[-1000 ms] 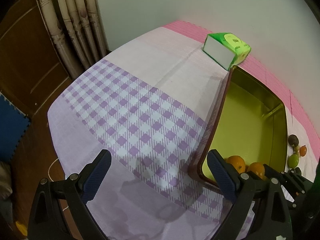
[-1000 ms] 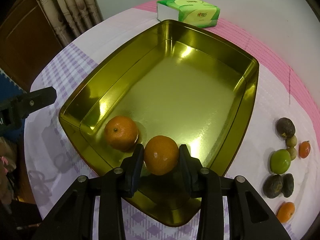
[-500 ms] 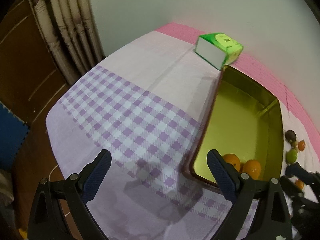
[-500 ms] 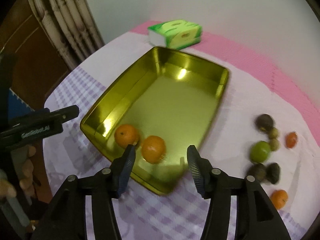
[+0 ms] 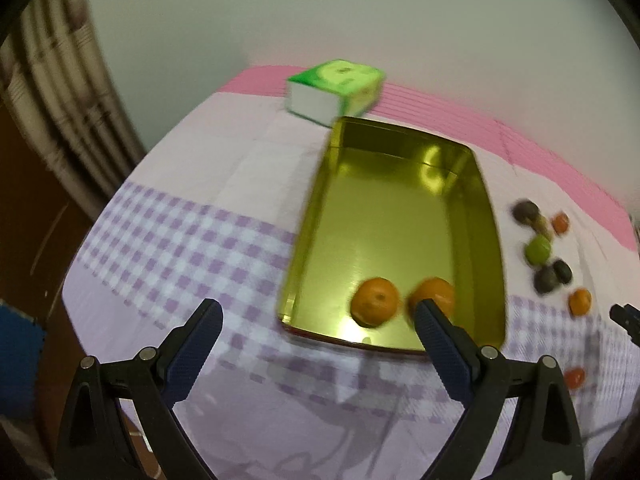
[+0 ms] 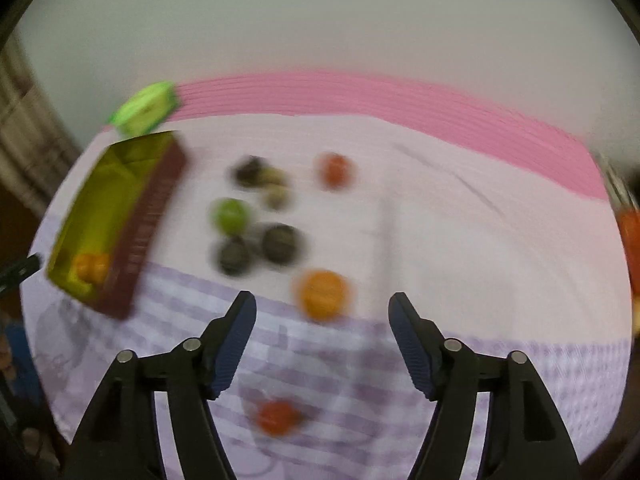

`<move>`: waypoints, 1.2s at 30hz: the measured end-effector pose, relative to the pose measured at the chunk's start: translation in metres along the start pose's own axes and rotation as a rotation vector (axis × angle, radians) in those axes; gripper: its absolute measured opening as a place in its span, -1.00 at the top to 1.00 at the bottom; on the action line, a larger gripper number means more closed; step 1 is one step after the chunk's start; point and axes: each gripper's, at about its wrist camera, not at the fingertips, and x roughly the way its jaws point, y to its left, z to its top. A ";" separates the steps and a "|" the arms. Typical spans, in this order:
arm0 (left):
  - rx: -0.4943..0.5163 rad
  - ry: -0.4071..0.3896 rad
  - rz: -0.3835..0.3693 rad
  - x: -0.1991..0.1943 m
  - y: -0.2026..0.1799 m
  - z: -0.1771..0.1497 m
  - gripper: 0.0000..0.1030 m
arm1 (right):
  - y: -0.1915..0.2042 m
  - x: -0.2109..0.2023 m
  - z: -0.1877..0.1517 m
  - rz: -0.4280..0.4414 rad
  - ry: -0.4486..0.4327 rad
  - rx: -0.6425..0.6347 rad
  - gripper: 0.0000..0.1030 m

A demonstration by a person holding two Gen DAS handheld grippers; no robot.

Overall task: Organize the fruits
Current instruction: 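Move the left gripper to the red tomato and close on it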

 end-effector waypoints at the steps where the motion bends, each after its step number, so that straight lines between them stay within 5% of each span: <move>1: 0.028 -0.001 -0.012 -0.001 -0.009 -0.002 -0.84 | -0.013 0.003 -0.006 -0.010 0.013 0.026 -0.37; 9: 0.248 0.005 -0.112 -0.016 -0.077 -0.023 -0.84 | -0.066 0.023 -0.051 -0.052 0.087 0.133 -0.56; 19: 0.420 0.113 -0.305 -0.013 -0.179 -0.052 -0.84 | -0.079 0.030 -0.066 -0.069 0.121 0.132 -0.59; 36: 0.549 0.227 -0.372 0.012 -0.263 -0.082 -0.78 | -0.100 0.032 -0.070 -0.102 0.112 0.094 -1.00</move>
